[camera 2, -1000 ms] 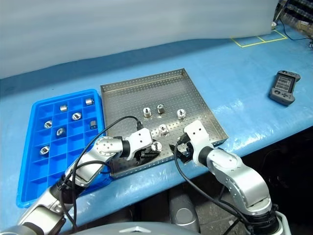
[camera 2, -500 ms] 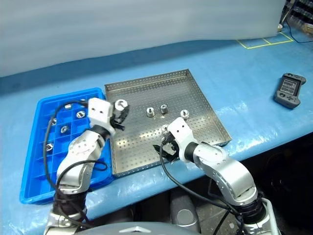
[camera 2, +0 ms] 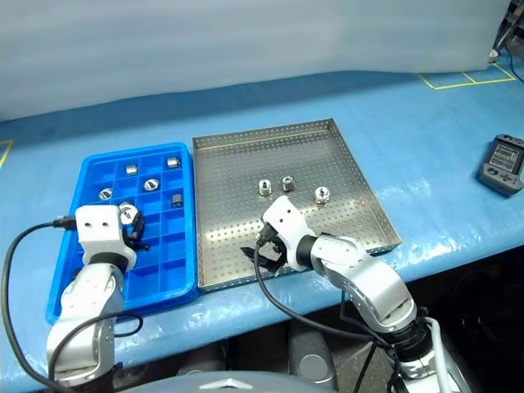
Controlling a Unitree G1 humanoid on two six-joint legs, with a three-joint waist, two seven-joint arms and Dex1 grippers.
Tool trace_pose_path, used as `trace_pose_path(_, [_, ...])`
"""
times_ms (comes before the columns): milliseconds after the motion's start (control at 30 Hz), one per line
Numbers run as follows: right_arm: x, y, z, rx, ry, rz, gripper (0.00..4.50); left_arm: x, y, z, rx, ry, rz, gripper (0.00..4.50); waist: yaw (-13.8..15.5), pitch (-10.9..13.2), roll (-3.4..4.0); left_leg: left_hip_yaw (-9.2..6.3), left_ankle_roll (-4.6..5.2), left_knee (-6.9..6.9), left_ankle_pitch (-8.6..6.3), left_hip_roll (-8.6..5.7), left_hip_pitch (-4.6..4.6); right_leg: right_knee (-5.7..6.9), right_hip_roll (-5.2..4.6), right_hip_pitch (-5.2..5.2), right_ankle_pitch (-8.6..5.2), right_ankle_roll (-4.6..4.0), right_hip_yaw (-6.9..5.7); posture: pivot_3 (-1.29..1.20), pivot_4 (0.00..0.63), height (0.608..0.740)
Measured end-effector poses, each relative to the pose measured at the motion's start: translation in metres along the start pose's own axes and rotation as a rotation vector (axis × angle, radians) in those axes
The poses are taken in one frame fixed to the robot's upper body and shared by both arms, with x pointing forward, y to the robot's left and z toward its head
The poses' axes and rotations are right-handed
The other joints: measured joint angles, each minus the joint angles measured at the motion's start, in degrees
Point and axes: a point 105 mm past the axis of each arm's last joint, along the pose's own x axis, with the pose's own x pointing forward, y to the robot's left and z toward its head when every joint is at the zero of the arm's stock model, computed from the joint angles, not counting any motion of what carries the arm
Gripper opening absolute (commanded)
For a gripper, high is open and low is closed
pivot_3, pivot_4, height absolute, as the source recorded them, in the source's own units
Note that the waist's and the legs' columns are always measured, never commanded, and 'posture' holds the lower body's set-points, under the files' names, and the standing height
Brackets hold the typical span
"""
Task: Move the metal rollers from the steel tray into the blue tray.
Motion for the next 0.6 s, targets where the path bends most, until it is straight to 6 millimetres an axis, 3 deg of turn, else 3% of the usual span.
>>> trace_pose_path(167, [0.002,0.003,0.002,-0.006,-0.004,0.024,4.5,-0.013,0.009,-0.021,-0.005,0.099,0.072,1.72,0.72,0.0,-0.01,0.0,0.0,0.0,0.0,0.01,0.02,0.01,0.0,0.01,-0.1,-0.18,-0.01,-0.07,0.15,0.74])
trace_pose_path(400, [0.004,0.005,0.002,-0.012,-0.002,0.032,4.5,-0.024,0.015,-0.033,-0.038,0.17,0.115,1.72,1.41,0.01,-0.01,0.01,0.0,0.0,0.0,0.01,0.02,0.0,0.0,0.01,-0.11,-0.19,-0.02,-0.07,0.15,0.74])
trace_pose_path(600, [0.005,0.004,0.0,-0.011,0.004,0.028,4.5,-0.024,0.011,-0.028,-0.095,0.162,0.095,3.67,1.76,0.01,-0.02,0.0,-0.01,0.0,0.0,0.01,0.02,0.01,0.0,0.02,-0.12,-0.21,-0.04,-0.09,0.15,0.74])
